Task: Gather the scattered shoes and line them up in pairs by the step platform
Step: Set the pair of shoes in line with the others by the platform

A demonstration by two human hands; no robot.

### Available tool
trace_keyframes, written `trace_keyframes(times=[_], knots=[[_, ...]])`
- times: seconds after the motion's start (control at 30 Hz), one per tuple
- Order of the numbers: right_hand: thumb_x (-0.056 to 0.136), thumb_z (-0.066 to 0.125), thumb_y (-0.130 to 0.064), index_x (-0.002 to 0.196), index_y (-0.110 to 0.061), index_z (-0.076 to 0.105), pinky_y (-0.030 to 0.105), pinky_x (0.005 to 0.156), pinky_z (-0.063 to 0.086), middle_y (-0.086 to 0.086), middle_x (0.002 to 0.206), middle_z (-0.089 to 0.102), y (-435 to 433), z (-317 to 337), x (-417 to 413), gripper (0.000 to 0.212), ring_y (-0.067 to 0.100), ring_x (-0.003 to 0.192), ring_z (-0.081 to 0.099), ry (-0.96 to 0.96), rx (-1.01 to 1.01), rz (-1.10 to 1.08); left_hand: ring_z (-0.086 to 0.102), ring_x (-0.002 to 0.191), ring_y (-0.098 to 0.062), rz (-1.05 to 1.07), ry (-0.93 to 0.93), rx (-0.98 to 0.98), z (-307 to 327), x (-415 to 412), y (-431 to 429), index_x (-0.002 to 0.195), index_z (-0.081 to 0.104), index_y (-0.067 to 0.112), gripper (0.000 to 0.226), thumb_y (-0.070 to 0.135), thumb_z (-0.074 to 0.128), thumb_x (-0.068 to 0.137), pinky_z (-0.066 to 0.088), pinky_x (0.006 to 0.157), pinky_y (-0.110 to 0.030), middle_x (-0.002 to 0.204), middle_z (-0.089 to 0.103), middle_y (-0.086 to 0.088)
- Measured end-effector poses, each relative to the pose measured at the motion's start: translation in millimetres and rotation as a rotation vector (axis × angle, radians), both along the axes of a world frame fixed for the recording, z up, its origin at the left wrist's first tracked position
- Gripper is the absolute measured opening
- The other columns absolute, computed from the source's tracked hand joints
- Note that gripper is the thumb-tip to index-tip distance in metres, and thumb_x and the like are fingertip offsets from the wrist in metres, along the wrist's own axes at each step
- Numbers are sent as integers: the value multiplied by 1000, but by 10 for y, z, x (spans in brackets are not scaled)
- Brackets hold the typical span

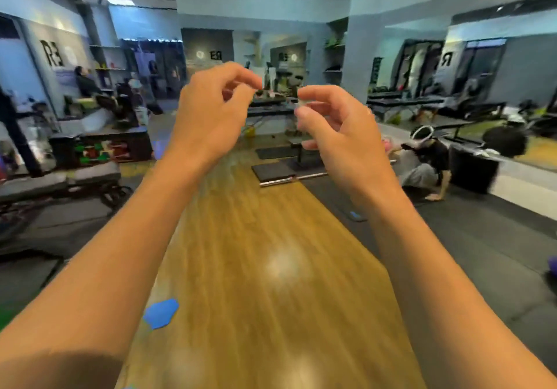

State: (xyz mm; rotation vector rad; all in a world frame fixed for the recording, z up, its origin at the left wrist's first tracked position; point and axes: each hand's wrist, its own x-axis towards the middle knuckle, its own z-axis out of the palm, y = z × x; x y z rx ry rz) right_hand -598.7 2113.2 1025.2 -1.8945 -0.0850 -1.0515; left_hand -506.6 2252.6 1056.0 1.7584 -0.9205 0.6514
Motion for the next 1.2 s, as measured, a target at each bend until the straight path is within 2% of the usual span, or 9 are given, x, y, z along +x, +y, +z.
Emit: trace_keyframes(times=[0.1,0.23,0.4,0.57,0.67,0.77,0.87,1.0,1.2], knots=[[93,57,-22,110,-24,63,40,78,57,-3,99,67,-662,-17,14,18,14,95,64,-2,33,-122,64,89,-11,-138,14,-22,-42,193,-738,94,70,23,24,18,48,86,53,81,-34,87,67,10],[93,56,-21,111,-21,63,33,69,58,3,100,67,-1359,-26,114,19,15,93,64,-11,62,-264,64,91,-14,-340,52,-37,-94,509,-1646,94,70,21,24,16,48,87,54,81,-38,91,69,3],[95,55,-20,113,-19,63,33,72,58,5,102,68,-2171,34,241,20,16,94,65,18,91,-518,64,83,-11,-614,103,-14,-26,789,-2861,87,67,32,23,19,48,85,55,69,-28,88,69,5],[94,56,-20,113,-16,63,42,78,57,0,99,68,-2956,54,346,21,12,95,64,29,45,-744,64,87,-18,-780,160,-7,-127,981,-3996,89,68,27,22,16,49,86,54,79,-43,89,69,-1],[93,57,-18,114,-14,63,42,82,56,-2,97,66,-3496,-38,400,22,12,96,63,21,51,-838,63,89,-19,-845,192,39,-280,1091,-4689,90,68,28,22,17,49,87,54,79,-47,91,69,0],[93,57,-18,115,-15,63,38,82,56,-8,92,64,-4129,-139,477,23,6,91,63,-6,37,-889,62,92,-12,-893,207,36,-396,1185,-5380,91,68,28,21,18,49,89,54,84,-45,92,68,10],[92,57,-21,115,-18,62,35,80,57,-12,92,63,-4849,-236,564,24,0,83,61,-17,38,-930,62,97,-11,-914,176,63,-450,1274,-6066,93,67,28,20,19,49,91,53,87,-45,96,67,9],[91,57,-23,116,-22,62,37,82,56,-10,98,65,-5822,-291,697,25,4,90,63,2,50,-965,62,94,-9,-926,167,91,-388,1478,-6985,91,67,32,21,21,50,90,54,84,-44,96,68,10],[92,58,-23,113,-28,61,39,83,56,-9,101,65,-7176,-359,937,22,7,95,63,54,78,-987,62,91,-7,-957,113,113,-379,1808,-8357,97,68,27,20,20,51,91,53,83,-35,96,67,11]])
